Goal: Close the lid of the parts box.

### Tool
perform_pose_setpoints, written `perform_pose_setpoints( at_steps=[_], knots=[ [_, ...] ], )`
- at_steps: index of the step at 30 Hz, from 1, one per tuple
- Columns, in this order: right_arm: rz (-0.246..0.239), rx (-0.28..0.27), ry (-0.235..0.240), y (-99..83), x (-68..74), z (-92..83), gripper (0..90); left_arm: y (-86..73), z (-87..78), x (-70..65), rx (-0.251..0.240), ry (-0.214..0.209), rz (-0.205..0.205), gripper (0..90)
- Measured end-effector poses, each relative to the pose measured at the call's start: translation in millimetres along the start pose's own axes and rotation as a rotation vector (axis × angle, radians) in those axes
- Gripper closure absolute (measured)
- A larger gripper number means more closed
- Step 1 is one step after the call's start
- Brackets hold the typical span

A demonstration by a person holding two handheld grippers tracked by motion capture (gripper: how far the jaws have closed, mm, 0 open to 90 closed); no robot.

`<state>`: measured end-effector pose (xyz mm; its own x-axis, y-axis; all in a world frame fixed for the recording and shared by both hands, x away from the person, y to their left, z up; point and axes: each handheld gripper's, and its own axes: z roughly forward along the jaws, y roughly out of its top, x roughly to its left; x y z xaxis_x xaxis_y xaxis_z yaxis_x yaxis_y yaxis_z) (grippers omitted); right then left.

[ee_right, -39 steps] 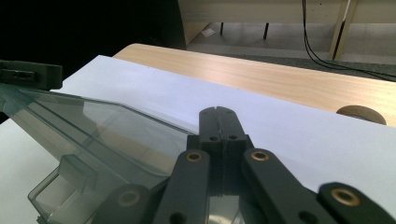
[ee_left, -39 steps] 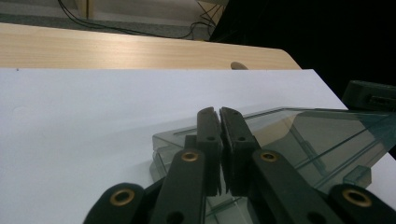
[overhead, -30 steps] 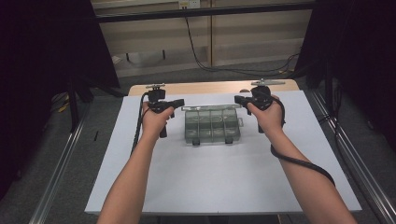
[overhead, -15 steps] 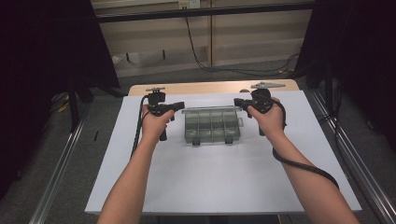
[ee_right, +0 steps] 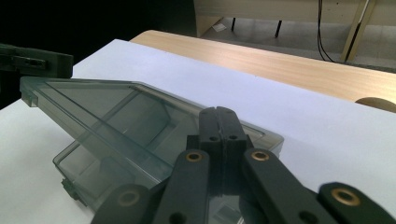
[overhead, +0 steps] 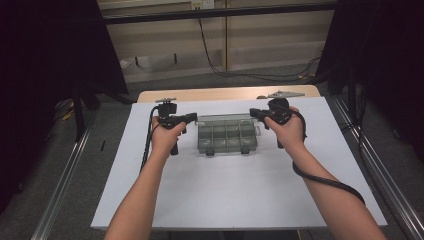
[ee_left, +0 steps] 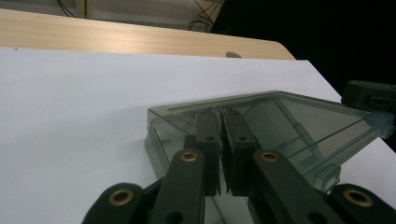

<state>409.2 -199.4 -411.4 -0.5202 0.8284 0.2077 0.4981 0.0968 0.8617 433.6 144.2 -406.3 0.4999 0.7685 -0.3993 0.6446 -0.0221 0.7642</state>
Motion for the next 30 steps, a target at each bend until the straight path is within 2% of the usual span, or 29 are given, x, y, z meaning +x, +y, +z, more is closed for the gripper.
perform_pose_setpoints(
  at_steps=[2, 5, 13, 20, 26, 27, 28, 30],
  knots=[
    [-0.001, 0.001, 0.004, -2.3, 0.7, 0.4, 90.0, -0.5, -0.6, -0.7, -0.003, -0.006, -0.004, 86.3],
    [-0.009, 0.002, 0.016, -5.1, 1.5, 0.9, 90.0, -1.4, -0.8, -0.6, 0.004, -0.004, 0.011, 86.3],
    [-0.011, 0.002, 0.021, -10.7, 2.0, -0.6, 90.0, -6.7, 0.2, -2.6, 0.013, -0.012, 0.003, 86.0],
    [-0.021, 0.003, 0.032, -16.4, 1.1, -2.0, 90.0, -9.2, 0.4, -3.6, 0.013, -0.015, 0.017, 86.0],
    [-0.024, 0.001, 0.026, -21.5, 1.2, -2.5, 90.0, -12.3, -0.2, -4.0, 0.022, -0.005, 0.032, 86.0],
    [-0.022, 0.003, 0.027, -21.8, 1.4, -2.8, 90.0, -13.2, 0.5, -4.7, 0.012, -0.005, 0.022, 86.0],
    [-0.024, 0.004, 0.027, -22.1, 1.6, -3.0, 90.0, -13.5, -0.3, -3.2, 0.027, -0.007, 0.039, 86.0],
    [-0.029, 0.0, 0.031, -22.6, 1.9, -3.5, 90.0, -14.8, 0.0, -3.0, 0.025, -0.003, 0.032, 86.0]
  ],
)
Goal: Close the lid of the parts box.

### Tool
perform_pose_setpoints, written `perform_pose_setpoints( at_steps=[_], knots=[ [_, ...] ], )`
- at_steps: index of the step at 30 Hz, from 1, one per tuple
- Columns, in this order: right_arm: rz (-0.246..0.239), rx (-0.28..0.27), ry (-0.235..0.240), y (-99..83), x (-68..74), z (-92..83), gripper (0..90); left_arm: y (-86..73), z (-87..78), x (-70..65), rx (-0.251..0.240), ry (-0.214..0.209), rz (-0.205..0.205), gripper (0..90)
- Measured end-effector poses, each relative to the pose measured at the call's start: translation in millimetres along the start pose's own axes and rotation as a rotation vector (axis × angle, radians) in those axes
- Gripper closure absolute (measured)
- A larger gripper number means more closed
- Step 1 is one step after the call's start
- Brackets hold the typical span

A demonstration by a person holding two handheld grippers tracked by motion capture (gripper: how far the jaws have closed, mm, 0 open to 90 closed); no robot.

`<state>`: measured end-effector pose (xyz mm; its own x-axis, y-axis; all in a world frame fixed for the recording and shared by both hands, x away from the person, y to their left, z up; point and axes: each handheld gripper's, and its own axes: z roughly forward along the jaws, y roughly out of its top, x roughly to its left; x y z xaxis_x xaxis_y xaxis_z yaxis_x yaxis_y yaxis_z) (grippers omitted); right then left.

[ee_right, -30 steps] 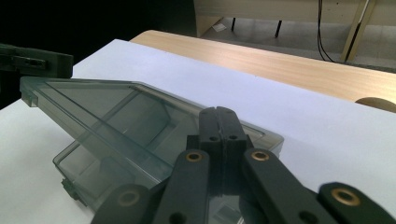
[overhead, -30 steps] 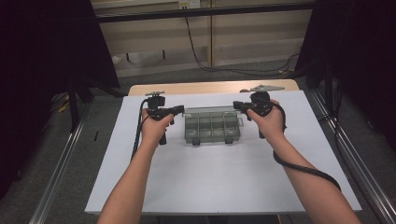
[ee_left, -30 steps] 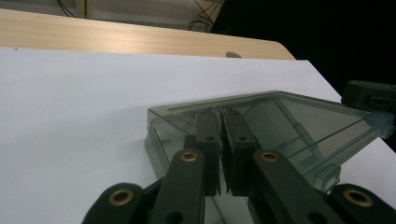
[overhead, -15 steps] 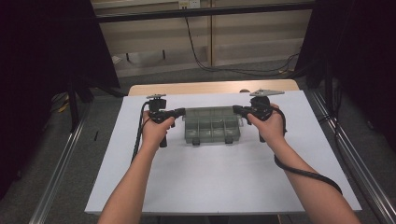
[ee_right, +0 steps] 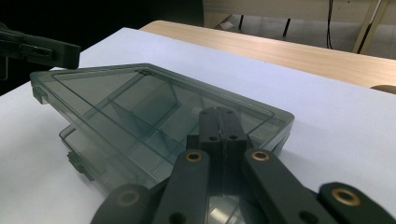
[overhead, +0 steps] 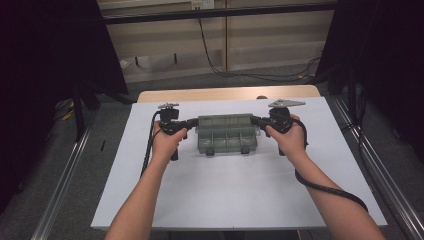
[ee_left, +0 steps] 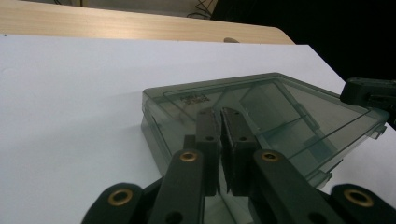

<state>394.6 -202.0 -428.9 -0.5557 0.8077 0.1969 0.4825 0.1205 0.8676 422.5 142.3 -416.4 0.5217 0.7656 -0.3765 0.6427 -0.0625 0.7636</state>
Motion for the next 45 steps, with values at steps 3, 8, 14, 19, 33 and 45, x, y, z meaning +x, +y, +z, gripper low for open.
perform_pose_setpoints(
  at_steps=[3, 8, 14, 19, 33, 45],
  knots=[
    [-0.008, 0.003, -0.002, -0.9, 1.2, -0.5, 90.0, -2.1, 0.5, 0.9, -0.003, 0.003, -0.007, 86.0],
    [-0.01, 0.005, -0.005, -3.1, 1.7, -1.0, 90.0, -4.8, 0.6, 1.0, -0.001, -0.003, 0.0, 86.0],
    [-0.009, 0.003, -0.002, -6.6, 2.0, -2.0, 90.0, -6.5, 1.1, -1.3, 0.01, 0.008, 0.025, 85.9],
    [-0.008, 0.006, -0.004, -7.7, 2.4, -3.3, 90.0, -8.2, 1.5, -0.9, 0.013, 0.009, 0.021, 86.0],
    [-0.007, 0.012, 0.0, -14.7, 2.3, -3.7, 90.0, -13.8, 4.0, -3.5, 0.03, 0.001, 0.049, 87.8],
    [-0.007, 0.013, -0.002, -19.8, 1.9, -3.4, 90.0, -16.7, 4.4, -3.7, 0.056, -0.008, 0.063, 90.0]
  ],
)
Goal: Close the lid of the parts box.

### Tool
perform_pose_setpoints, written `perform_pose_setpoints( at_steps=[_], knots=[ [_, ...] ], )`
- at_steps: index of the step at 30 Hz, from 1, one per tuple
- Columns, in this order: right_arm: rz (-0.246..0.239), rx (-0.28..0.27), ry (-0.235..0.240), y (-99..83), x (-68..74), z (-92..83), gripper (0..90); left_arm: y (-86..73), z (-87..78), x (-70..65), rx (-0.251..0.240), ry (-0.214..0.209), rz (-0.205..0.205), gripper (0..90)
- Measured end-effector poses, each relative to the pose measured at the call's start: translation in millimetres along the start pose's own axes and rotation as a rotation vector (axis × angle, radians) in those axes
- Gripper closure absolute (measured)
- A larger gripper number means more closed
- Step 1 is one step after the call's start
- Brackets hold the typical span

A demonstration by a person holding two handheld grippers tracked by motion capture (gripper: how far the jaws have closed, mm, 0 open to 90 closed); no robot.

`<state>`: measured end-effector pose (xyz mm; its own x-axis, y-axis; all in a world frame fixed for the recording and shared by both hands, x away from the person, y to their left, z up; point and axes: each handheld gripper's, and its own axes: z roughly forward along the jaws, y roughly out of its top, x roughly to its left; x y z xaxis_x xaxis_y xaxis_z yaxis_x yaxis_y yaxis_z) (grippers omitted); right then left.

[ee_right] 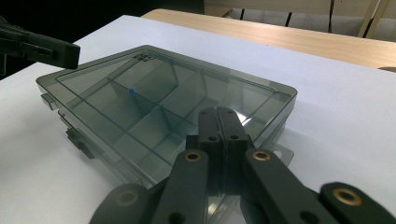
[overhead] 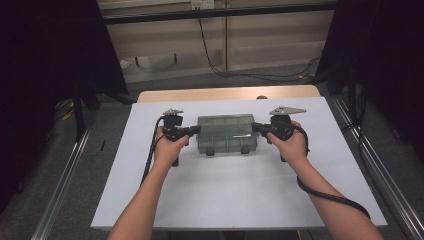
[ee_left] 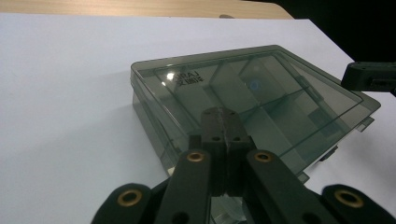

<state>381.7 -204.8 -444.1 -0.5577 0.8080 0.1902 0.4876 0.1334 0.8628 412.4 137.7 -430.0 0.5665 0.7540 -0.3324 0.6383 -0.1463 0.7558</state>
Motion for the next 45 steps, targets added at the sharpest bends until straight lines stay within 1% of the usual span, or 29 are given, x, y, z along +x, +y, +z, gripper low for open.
perform_pose_setpoints(
  at_steps=[1, 4, 5, 7, 9, 12, 13, 14, 15, 16, 17, 19, 23, 24, 25, 27, 29, 30, 33, 36, 40, 43, 45],
  knots=[
    [0.007, 0.0, 0.002, -0.7, 0.4, -0.1, 90.0, -0.3, 0.1, 0.0, 0.001, 0.001, 0.002, 90.0],
    [0.006, 0.003, 0.0, -2.3, -0.2, -0.2, 90.0, -1.9, 1.1, -0.4, -0.005, 0.0, -0.004, 90.0],
    [0.007, 0.004, -0.001, -2.6, -0.3, -0.5, 90.0, -2.4, 1.0, 0.0, -0.001, -0.008, -0.002, 90.0],
    [0.006, 0.002, 0.001, -3.4, -0.6, -0.5, 90.0, -3.6, 1.8, -0.6, -0.005, -0.006, -0.012, 90.0],
    [0.009, 0.005, 0.003, -4.3, -0.3, -0.5, 90.0, -4.0, 1.7, -0.4, 0.003, -0.008, -0.003, 90.0],
    [0.011, 0.003, 0.001, -5.6, -0.2, -0.6, 90.0, -4.8, 2.4, -1.4, 0.001, -0.013, -0.003, 90.0],
    [0.01, 0.003, 0.002, -5.9, -0.3, -0.7, 90.0, -4.9, 2.7, -1.8, 0.002, -0.009, 0.002, 90.0],
    [0.011, 0.003, 0.002, -6.5, -0.5, -0.8, 90.0, -5.0, 2.7, -1.9, 0.004, -0.016, 0.005, 90.0],
    [0.011, 0.003, 0.003, -6.9, -0.6, -0.7, 90.0, -5.4, 3.2, -3.1, 0.003, -0.02, -0.004, 90.0],
    [0.008, 0.001, 0.003, -7.5, -0.9, -0.6, 90.0, -5.5, 3.3, -2.9, 0.003, -0.016, 0.003, 90.0],
    [0.009, 0.001, 0.003, -8.0, -0.8, -0.6, 90.0, -6.0, 3.6, -3.3, 0.0, -0.02, -0.001, 90.0],
    [0.014, 0.001, 0.004, -8.9, -0.7, -1.2, 90.0, -6.9, 3.8, -3.3, 0.004, -0.02, 0.009, 90.0],
    [0.01, 0.001, 0.002, -9.6, -0.9, -1.7, 89.9, -9.1, 4.6, -4.2, -0.005, -0.025, -0.005, 90.0],
    [0.01, 0.001, 0.003, -9.6, -0.7, -1.9, 89.9, -9.5, 4.5, -4.2, -0.004, -0.019, -0.002, 90.0],
    [0.009, 0.001, 0.003, -9.8, -0.4, -2.0, 89.9, -10.0, 4.2, -3.6, -0.002, -0.029, 0.001, 90.0],
    [0.009, 0.003, 0.004, -10.4, 0.3, -2.0, 89.9, -11.4, 4.5, -4.1, -0.002, -0.029, 0.001, 90.0],
    [0.003, 0.007, 0.002, -11.2, 0.7, -1.8, 90.0, -12.5, 5.0, -4.9, -0.007, -0.031, -0.01, 90.0],
    [0.001, 0.008, 0.001, -11.6, 0.7, -1.7, 90.0, -13.0, 4.6, -4.2, 0.0, -0.031, 0.001, 90.0],
    [0.003, 0.014, 0.002, -12.8, 1.4, -1.3, 90.0, -15.0, 5.3, -4.9, -0.009, -0.03, -0.012, 90.0],
    [0.0, 0.014, -0.001, -14.0, 1.7, -1.2, 90.0, -16.7, 5.1, -4.4, -0.001, -0.032, -0.002, 90.0],
    [-0.005, 0.015, 0.0, -15.0, 2.3, -1.2, 90.0, -18.4, 5.1, -4.6, -0.005, -0.035, -0.006, 90.0],
    [0.004, 0.014, 0.002, -15.9, 2.8, -1.7, 89.9, -19.3, 5.6, -5.5, -0.01, -0.039, -0.009, 90.0],
    [0.005, 0.015, 0.003, -16.8, 2.7, -1.9, 89.8, -20.0, 5.6, -5.3, -0.006, -0.039, -0.001, 90.0]
  ],
)
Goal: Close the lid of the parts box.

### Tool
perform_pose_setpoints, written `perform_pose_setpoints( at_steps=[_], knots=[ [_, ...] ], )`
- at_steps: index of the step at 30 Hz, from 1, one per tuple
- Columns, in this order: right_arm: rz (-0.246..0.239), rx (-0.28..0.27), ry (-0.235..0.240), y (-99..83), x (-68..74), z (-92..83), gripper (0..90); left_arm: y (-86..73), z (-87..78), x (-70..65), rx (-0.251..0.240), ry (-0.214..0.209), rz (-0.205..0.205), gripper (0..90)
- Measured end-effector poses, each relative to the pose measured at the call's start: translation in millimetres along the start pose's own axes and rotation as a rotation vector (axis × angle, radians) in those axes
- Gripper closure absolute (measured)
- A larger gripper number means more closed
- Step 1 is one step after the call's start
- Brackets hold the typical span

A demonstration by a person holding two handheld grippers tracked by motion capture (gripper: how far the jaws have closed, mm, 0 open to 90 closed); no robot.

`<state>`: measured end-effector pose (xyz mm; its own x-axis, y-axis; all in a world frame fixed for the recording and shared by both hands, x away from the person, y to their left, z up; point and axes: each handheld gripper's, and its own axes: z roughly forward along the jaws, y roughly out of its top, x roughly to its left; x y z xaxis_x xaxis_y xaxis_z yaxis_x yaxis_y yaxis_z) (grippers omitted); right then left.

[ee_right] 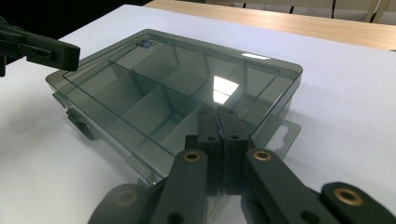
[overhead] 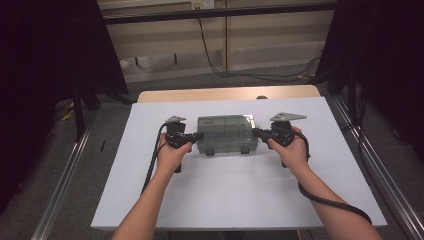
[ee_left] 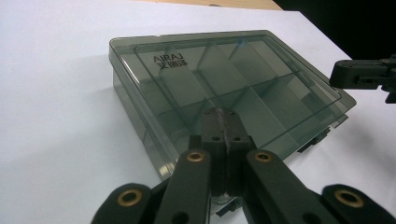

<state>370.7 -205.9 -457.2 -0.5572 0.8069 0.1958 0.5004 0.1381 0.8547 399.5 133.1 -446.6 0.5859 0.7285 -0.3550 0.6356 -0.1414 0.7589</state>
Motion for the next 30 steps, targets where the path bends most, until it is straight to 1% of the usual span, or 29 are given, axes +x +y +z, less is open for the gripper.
perform_pose_setpoints(
  at_steps=[2, 3, 15, 16, 20, 30],
  knots=[
    [-0.001, 0.0, -0.001, -0.9, -0.1, 0.2, 89.8, -1.0, 0.5, -0.9, -0.001, 0.002, -0.005, 90.0],
    [0.0, 0.0, 0.0, -1.3, 0.0, 0.3, 89.8, -1.3, 0.4, -0.8, 0.001, -0.004, -0.006, 90.0],
    [-0.002, 0.0, -0.002, -3.6, 0.3, -0.1, 89.8, -3.3, 0.2, 0.5, 0.003, -0.001, 0.001, 90.0],
    [-0.002, 0.001, 0.0, -3.8, 0.3, 0.0, 89.8, -3.6, 0.7, -0.1, -0.002, 0.002, -0.006, 90.0],
    [-0.003, 0.001, 0.001, -4.8, 0.6, 0.2, 89.8, -4.3, 0.7, 0.6, 0.002, -0.001, 0.0, 90.0],
    [-0.005, -0.003, 0.001, -5.4, 0.8, 0.3, 89.7, -5.2, 1.2, 0.1, -0.002, 0.003, -0.002, 90.0]
  ],
)
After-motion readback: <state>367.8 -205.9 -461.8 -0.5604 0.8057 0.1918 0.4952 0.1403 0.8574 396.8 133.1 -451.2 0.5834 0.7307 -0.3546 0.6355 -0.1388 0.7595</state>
